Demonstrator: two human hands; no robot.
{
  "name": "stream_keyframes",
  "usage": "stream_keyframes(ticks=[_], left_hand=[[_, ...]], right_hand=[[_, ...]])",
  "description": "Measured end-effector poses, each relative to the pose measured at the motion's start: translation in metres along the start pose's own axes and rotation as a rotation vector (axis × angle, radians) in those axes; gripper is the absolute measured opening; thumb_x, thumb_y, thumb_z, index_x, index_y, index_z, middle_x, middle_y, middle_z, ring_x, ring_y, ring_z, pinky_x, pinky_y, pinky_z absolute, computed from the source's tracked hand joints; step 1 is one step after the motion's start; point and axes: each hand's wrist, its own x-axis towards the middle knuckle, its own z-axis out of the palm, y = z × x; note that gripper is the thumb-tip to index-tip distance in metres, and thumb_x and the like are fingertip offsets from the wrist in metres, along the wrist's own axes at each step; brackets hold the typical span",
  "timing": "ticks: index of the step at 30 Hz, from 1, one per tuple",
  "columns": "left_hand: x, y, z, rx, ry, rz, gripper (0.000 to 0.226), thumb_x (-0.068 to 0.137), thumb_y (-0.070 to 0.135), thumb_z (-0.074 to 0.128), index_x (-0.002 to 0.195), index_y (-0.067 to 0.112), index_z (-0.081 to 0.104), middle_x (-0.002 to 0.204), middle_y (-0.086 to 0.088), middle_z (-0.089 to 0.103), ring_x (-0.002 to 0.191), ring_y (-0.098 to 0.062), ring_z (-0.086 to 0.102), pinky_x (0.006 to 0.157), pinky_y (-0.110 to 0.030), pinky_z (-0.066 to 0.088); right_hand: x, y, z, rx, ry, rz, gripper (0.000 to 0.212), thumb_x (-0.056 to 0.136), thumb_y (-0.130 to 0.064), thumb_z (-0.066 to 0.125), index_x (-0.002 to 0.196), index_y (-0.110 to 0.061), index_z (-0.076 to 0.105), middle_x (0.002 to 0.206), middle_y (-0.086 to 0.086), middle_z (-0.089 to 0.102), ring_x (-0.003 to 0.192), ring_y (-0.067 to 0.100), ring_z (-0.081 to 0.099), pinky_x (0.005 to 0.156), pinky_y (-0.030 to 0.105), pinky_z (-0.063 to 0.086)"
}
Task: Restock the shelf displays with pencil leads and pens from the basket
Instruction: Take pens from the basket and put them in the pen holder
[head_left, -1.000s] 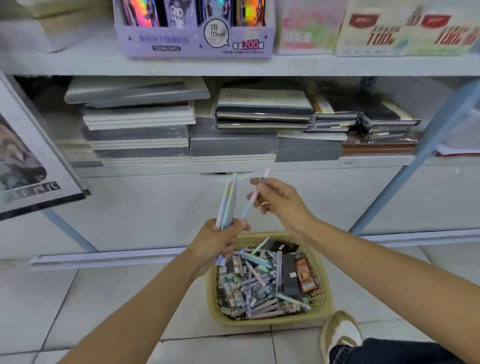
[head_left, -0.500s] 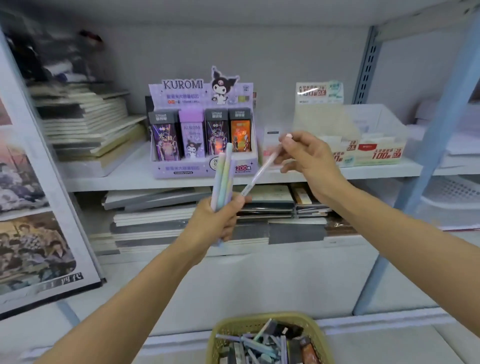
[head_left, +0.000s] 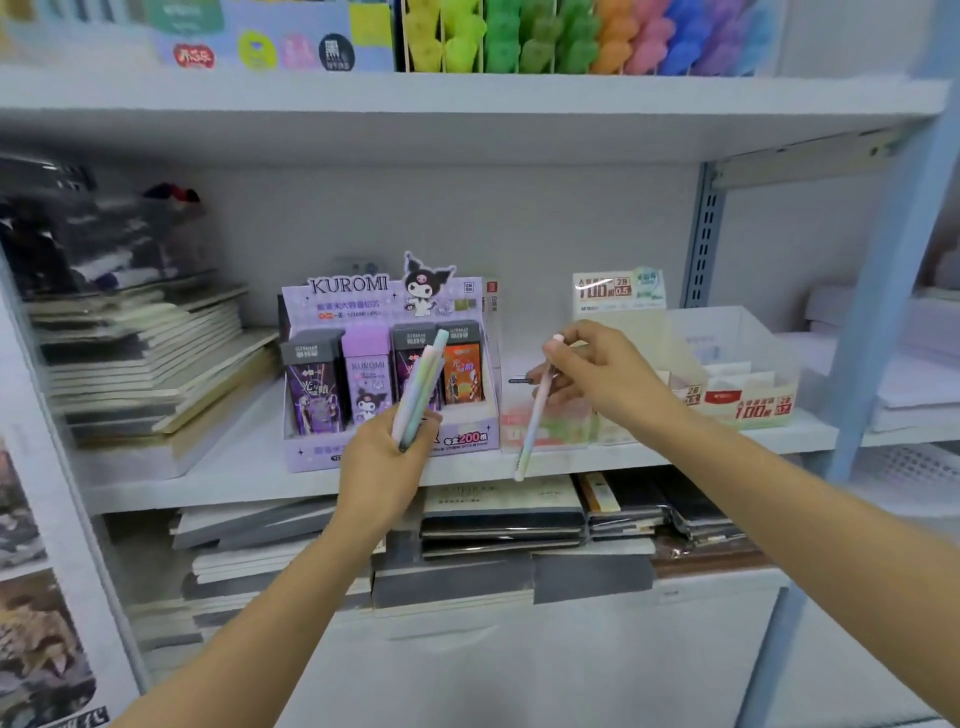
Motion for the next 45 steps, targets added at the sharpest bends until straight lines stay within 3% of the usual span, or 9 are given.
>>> stream_keyframes(ticks=[3, 6, 10, 14, 19, 22, 31, 36, 45], left_hand=[[0.011, 0.003, -0.001, -0.081, -0.017, -0.03, 0.008, 0.092, 0.028, 0.063, 0.094, 0.02, 0.066, 0.066, -0.003, 0.056, 0.055, -0.016, 0.046, 0.051, -0.032, 0.041], [0.015, 0.01, -0.003, -0.208, -0.053, -0.031, 0.003, 0.093, 0.022, 0.062, 0.095, 0.022, 0.063, 0.055, 0.009, 0.051, 0.046, -0.008, 0.042, 0.045, -0.026, 0.038], [0.024, 0.036, -0.004, -0.382, -0.155, -0.031, 0.007, 0.094, 0.018, 0.061, 0.094, 0.011, 0.062, 0.046, 0.011, 0.04, 0.04, -0.006, 0.034, 0.04, -0.022, 0.034], [0.034, 0.057, -0.002, -0.483, -0.248, -0.079, 0.017, 0.093, 0.019, 0.061, 0.098, 0.003, 0.062, 0.048, 0.006, 0.037, 0.039, -0.01, 0.03, 0.037, -0.021, 0.033], [0.042, 0.061, 0.008, -0.493, -0.265, -0.095, 0.013, 0.093, 0.019, 0.062, 0.095, 0.007, 0.065, 0.05, 0.003, 0.037, 0.04, -0.01, 0.031, 0.039, -0.022, 0.034], [0.049, 0.061, 0.014, -0.503, -0.266, -0.109, 0.017, 0.092, 0.019, 0.062, 0.099, 0.003, 0.063, 0.049, 0.003, 0.036, 0.038, -0.01, 0.029, 0.037, -0.021, 0.032], [0.059, 0.06, 0.022, -0.534, -0.329, -0.17, 0.02, 0.091, 0.012, 0.065, 0.107, 0.0, 0.061, 0.05, 0.0, 0.035, 0.037, -0.011, 0.027, 0.036, -0.021, 0.031], [0.064, 0.063, 0.025, -0.539, -0.343, -0.188, 0.018, 0.089, 0.003, 0.064, 0.107, 0.001, 0.063, 0.047, 0.001, 0.032, 0.036, -0.011, 0.025, 0.037, -0.02, 0.029], [0.064, 0.058, 0.031, -0.552, -0.367, -0.239, 0.016, 0.09, 0.007, 0.065, 0.106, 0.007, 0.065, 0.048, 0.001, 0.033, 0.036, -0.011, 0.026, 0.038, -0.021, 0.031]], right_hand=[[0.0, -0.004, -0.006, 0.08, -0.073, 0.046, 0.012, 0.098, -0.018, 0.054, 0.099, -0.006, 0.056, 0.088, 0.015, 0.074, 0.079, 0.027, 0.073, 0.066, 0.029, 0.06], [0.005, -0.017, -0.02, 0.124, -0.122, 0.018, 0.015, 0.096, -0.018, 0.055, 0.1, -0.003, 0.059, 0.099, 0.011, 0.073, 0.082, 0.026, 0.072, 0.07, 0.028, 0.06], [0.03, -0.046, -0.037, 0.194, -0.011, -0.121, 0.018, 0.096, -0.014, 0.057, 0.101, 0.003, 0.062, 0.091, 0.013, 0.068, 0.075, 0.016, 0.069, 0.067, 0.023, 0.058], [0.063, -0.054, -0.039, 0.061, 0.099, -0.211, 0.014, 0.095, -0.008, 0.059, 0.103, 0.003, 0.062, 0.089, 0.019, 0.065, 0.074, 0.021, 0.069, 0.071, 0.027, 0.06], [0.09, -0.027, -0.026, -0.096, 0.099, -0.171, 0.017, 0.094, -0.008, 0.061, 0.106, 0.003, 0.064, 0.093, 0.023, 0.065, 0.084, 0.032, 0.071, 0.083, 0.041, 0.059], [0.1, -0.018, -0.016, -0.166, 0.072, -0.154, 0.01, 0.093, -0.006, 0.061, 0.102, -0.002, 0.064, 0.089, 0.014, 0.066, 0.08, 0.025, 0.071, 0.08, 0.039, 0.06], [0.123, -0.014, -0.003, -0.313, 0.005, -0.207, 0.014, 0.088, -0.009, 0.069, 0.092, 0.004, 0.064, 0.08, 0.019, 0.071, 0.07, 0.025, 0.073, 0.073, 0.039, 0.061], [0.128, -0.007, -0.004, -0.375, -0.007, -0.238, 0.017, 0.087, -0.013, 0.071, 0.099, -0.006, 0.061, 0.073, 0.013, 0.072, 0.062, 0.021, 0.072, 0.066, 0.031, 0.06], [0.136, -0.011, -0.017, -0.329, -0.106, -0.196, 0.012, 0.089, -0.009, 0.068, 0.096, 0.0, 0.071, 0.074, 0.008, 0.072, 0.061, 0.015, 0.071, 0.061, 0.022, 0.058]])
